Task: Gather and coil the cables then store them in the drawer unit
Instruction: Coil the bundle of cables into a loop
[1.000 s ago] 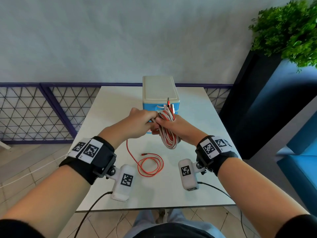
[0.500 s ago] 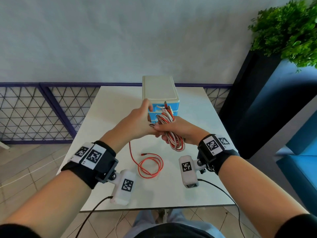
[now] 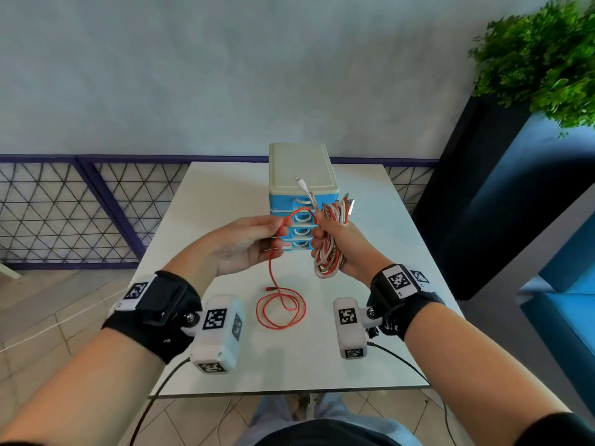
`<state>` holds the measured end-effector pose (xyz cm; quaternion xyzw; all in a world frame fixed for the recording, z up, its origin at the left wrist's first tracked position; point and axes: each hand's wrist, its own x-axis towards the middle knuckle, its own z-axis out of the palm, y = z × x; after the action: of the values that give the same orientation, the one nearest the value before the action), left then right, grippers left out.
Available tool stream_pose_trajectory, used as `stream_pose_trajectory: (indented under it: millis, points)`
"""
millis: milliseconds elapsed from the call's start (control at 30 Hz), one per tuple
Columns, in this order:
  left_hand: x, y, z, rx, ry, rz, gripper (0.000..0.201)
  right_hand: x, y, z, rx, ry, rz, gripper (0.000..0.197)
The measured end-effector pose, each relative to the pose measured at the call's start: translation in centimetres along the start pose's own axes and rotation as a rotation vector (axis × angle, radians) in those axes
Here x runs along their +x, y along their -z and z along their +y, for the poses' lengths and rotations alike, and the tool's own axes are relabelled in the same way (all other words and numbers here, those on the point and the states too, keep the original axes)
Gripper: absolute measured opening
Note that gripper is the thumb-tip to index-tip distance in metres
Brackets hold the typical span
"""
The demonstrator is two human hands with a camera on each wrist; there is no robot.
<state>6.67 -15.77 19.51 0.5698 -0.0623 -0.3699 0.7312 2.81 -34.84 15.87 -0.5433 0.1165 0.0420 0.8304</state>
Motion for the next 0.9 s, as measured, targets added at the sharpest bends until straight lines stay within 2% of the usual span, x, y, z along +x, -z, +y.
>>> stream_pose_trajectory:
  millis: [167,300,433,533,633,767,900]
  points:
    - [0.5,-2.8,-0.2,0.091,-0.031,-0.057,0.013,-0.1,-1.3,1.0,-0.028,0.007,-0.075,0.042]
    - [1.2,-4.0,-0.7,0.149,-0.058,0.027,0.011,-0.2,-1.5,1.3,0.131,-0.016,-0.113,0.062]
    - [1.6,-4.1,-1.4,0.226,-0.075,0.069,0.010,-1.0,-1.4,0.4,0.122,-0.046,-0.223,0.061]
    - [1.8,-4.1,-1.6,0.338,-0.111,0.105,0.011,-0.8,-1.5,0.4,0.001,-0.027,-0.177,0.061]
    - [1.7,-4.3,-1.4,0.463,-0.117,0.113,0.006,-0.6,-1.3,0.5,-0.061,0.014,-0.103,0.047]
    - [1.6,-4.4,-0.7,0.668,-0.006,0.082,0.018,-0.4,-1.4,0.3,-0.225,0.057,-0.009,0.031]
    - [0.5,-3.8,-0.6,0.464,0.188,-0.136,0.029,0.3,-1.1,-0.2,-0.178,0.127,0.195,0.022]
